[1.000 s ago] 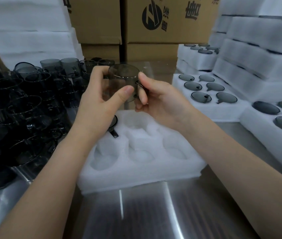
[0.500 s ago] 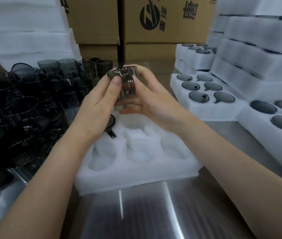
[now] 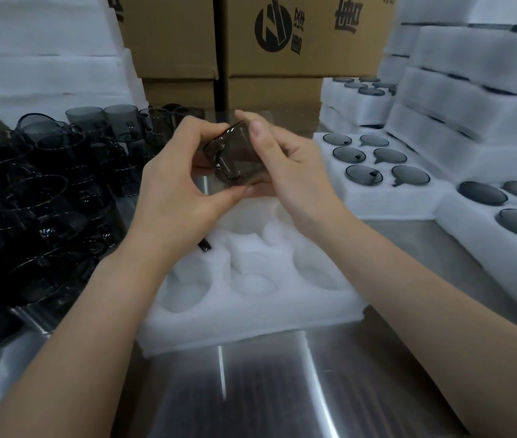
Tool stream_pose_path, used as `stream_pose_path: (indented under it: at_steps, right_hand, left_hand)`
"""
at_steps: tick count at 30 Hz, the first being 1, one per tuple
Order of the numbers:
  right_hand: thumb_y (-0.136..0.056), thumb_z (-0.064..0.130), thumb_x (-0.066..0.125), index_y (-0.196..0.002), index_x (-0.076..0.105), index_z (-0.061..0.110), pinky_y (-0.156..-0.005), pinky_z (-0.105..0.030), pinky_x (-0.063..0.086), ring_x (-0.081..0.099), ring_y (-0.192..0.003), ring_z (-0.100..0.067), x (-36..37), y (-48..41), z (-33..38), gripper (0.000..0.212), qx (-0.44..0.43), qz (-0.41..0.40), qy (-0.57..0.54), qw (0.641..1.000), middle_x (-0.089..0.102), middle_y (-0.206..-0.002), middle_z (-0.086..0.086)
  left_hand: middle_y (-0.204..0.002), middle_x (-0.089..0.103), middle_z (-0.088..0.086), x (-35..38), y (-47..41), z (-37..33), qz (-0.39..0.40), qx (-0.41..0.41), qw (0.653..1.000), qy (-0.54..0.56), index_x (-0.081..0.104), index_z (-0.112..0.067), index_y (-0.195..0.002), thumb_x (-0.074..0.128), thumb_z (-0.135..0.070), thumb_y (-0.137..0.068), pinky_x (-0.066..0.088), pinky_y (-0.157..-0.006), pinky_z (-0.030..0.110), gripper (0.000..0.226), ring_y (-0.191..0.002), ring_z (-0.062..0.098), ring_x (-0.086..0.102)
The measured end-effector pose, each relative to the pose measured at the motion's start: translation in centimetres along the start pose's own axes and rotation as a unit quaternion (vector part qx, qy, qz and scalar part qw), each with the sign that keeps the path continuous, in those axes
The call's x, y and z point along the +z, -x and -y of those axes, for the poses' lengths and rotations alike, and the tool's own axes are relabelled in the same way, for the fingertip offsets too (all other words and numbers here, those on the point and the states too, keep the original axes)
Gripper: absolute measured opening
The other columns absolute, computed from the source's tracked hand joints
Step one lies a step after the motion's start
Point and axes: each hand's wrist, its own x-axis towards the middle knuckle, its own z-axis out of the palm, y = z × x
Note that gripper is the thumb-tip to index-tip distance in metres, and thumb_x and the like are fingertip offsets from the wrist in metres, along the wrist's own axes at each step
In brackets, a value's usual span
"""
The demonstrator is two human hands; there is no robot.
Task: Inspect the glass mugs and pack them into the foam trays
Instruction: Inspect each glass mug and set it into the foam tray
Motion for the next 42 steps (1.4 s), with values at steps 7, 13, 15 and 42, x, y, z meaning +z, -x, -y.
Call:
stream_pose_path:
  at_steps: [7, 13, 15, 42]
  right_hand:
    - [-0.103, 0.029, 0.048, -0.114, 0.069, 0.008, -0.056, -0.031, 0.056, 0.073, -0.074, -0.026, -0.5, -0.1, 0.6, 0.032, 0.072, 0.013, -0.11, 0.991, 0.073, -0.097, -0.019]
    - [-0.096, 0.055, 0.045, -0.126, 0.059, 0.006, -0.073, -0.038, 0.057, 0.071, -0.085, -0.026, -0.7, -0.7, 0.4, 0.059, 0.201, 0.15, -0.223, 0.942, 0.071, -0.108, -0.017]
    - [-0.096, 0.053, 0.047, -0.122, 0.061, 0.003, -0.07, -0.037, 0.057, 0.072, -0.082, -0.029, -0.9, -0.7, 0.1, 0.058, 0.192, 0.148, -0.213, 0.947, 0.071, -0.105, -0.02]
    - [-0.093, 0.048, 0.055, -0.132, 0.057, 0.009, -0.091, -0.044, 0.054, 0.066, -0.109, -0.035, -1.4, -1.1, -0.1, 0.055, 0.226, 0.189, -0.26, 0.92, 0.065, -0.121, -0.021]
  left_hand:
    - [-0.112, 0.063, -0.018, 0.0, 0.1, 0.6, 0.015, -0.012, 0.997, 0.069, 0.05, -0.031, -0.112, 0.084, -0.005, -0.072, 0.052, -0.092, 0.027, 0.058, -0.107, 0.005, 0.064]
    - [-0.131, 0.053, -0.021, 0.0, 0.1, 0.5, 0.004, -0.026, 0.998, 0.049, 0.045, -0.032, -0.116, 0.083, -0.006, -0.07, 0.043, -0.101, 0.016, 0.065, -0.125, -0.001, 0.052]
    - [-0.131, 0.05, -0.023, 0.0, -0.1, 0.6, 0.01, -0.043, 0.999, 0.002, 0.046, -0.031, -0.12, 0.086, -0.017, -0.068, 0.038, -0.101, 0.011, 0.067, -0.127, 0.002, 0.047]
    - [-0.141, 0.049, -0.008, 0.0, 0.1, 0.1, 0.033, 0.011, 0.999, 0.01, 0.041, -0.019, -0.138, 0.083, -0.004, -0.071, 0.037, -0.106, 0.014, 0.081, -0.133, -0.002, 0.043]
